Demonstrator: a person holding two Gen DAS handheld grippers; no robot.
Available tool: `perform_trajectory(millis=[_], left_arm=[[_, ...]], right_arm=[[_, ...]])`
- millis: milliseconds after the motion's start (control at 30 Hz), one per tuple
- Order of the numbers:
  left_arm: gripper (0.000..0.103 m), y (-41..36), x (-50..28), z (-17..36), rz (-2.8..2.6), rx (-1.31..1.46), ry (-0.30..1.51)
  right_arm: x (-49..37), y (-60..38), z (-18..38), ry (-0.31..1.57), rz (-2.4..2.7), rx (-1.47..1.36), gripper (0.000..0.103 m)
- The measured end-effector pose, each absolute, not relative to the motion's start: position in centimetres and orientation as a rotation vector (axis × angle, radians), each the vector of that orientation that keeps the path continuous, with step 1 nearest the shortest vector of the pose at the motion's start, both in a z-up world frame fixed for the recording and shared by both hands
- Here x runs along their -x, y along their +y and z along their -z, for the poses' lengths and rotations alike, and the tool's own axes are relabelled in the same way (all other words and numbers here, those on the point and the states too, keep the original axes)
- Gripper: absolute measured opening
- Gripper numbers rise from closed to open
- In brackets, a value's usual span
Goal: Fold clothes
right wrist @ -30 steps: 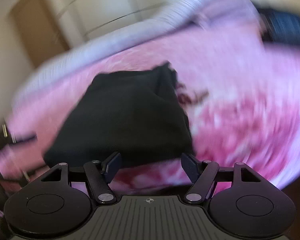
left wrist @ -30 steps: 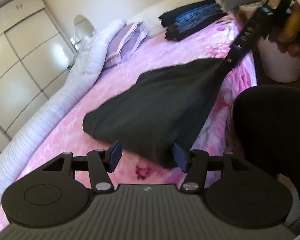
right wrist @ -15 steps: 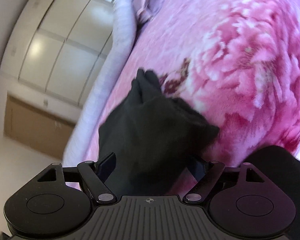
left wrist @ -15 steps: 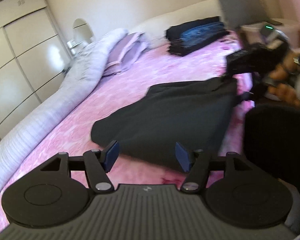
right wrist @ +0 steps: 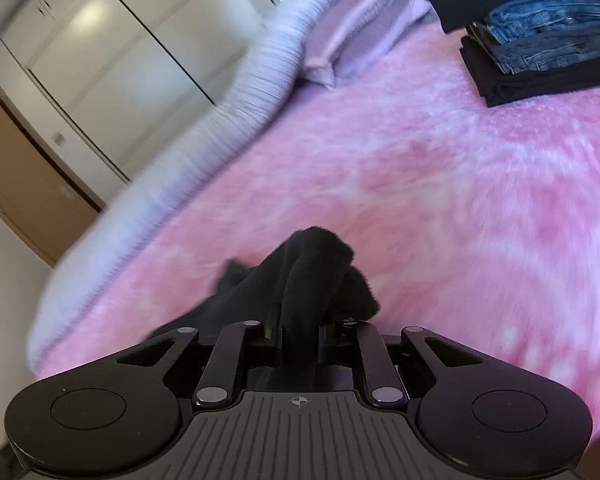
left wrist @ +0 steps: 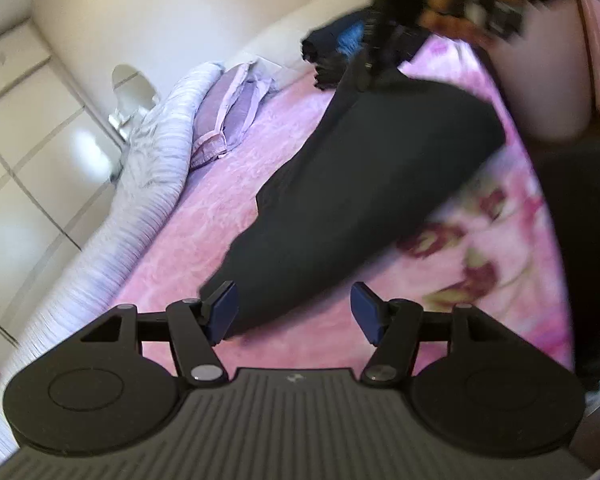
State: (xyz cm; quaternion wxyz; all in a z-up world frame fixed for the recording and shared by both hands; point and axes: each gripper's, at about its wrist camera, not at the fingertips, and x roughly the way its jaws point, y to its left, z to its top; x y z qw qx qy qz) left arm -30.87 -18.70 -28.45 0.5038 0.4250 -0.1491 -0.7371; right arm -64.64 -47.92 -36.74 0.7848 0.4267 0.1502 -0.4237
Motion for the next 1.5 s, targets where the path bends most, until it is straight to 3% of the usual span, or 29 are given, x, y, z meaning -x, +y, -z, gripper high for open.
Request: perform_trajectory(millis=[33, 100, 167, 200, 333, 400, 467, 600, 733, 800, 833, 867, 933, 1233, 1367, 1500], left_arm=[[0.059, -19.3, 31.1, 29.0, 1.765, -1.067, -0.404], [0.059, -20.5, 31.4, 30.2, 1.741, -1.151, -0.525], [0.059, -21.5, 31.7, 31.5, 1.733, -1.224, -0.638], [0.059, -22.2, 31.8, 32.3, 1.727, -1.266, -0.704], [0.056, -24.5, 31.5, 35.1, 1.692, -1.412, -0.923], [0.041, -25.5, 31.0, 36.1, 1.678, -1.458, -0.996], [0.040, -26.3, 30.7, 36.6, 1.685, -1.480, -1.029], [0.041, -27.1, 30.4, 36.9, 1.697, -1.488, -1.060], [0.039, -27.7, 30.1, 37.1, 1.709, -1.494, -1.073], [0.020, -28.2, 30.3, 36.9, 1.726, -1.524, -1.018], [0.019, -28.4, 30.4, 36.8, 1.730, -1.535, -1.006], [0.016, -28.7, 30.4, 36.5, 1.735, -1.541, -0.996], [0.014, -29.1, 30.4, 35.2, 1.739, -1.530, -0.960], [0.013, -33.5, 25.2, 21.9, 1.568, -1.383, -0.817], [0.013, -30.0, 21.7, 16.2, 1.439, -1.343, -0.738], [0.015, -20.6, 20.0, 16.9, 1.431, -1.375, -0.571]], right_arm=[[64.8, -48.8, 37.1, 0.357, 0.930, -0.921, 0.017], [65.5, -48.4, 37.3, 0.404, 0.959, -0.901, 0.032], [65.3, -45.5, 36.5, 0.455, 1.035, -0.783, 0.059], [65.0, -43.8, 36.1, 0.483, 1.062, -0.713, 0.063], [62.8, -35.4, 35.1, 0.572, 0.998, -0.432, 0.065], [61.2, -30.8, 35.2, 0.619, 0.907, -0.284, 0.066], [58.7, -26.2, 36.5, 0.699, 0.775, -0.100, 0.066], [54.1, -20.9, 41.2, 0.886, 0.680, 0.306, 0.066], [52.0, -21.6, 45.6, 1.061, 0.711, 0.671, 0.066], [52.2, -23.1, 45.9, 1.075, 0.724, 0.694, 0.062], [52.4, -24.0, 45.9, 1.079, 0.712, 0.686, 0.041], [52.6, -24.7, 45.6, 1.075, 0.692, 0.677, 0.028], [52.8, -25.8, 44.4, 1.053, 0.662, 0.665, 0.023], [48.1, -33.5, 33.2, 0.844, 0.617, 0.830, 0.021], [44.4, -34.0, 29.3, 0.703, 0.548, 0.875, 0.022], [42.6, -30.0, 30.9, 0.641, 0.381, 0.861, 0.022]])
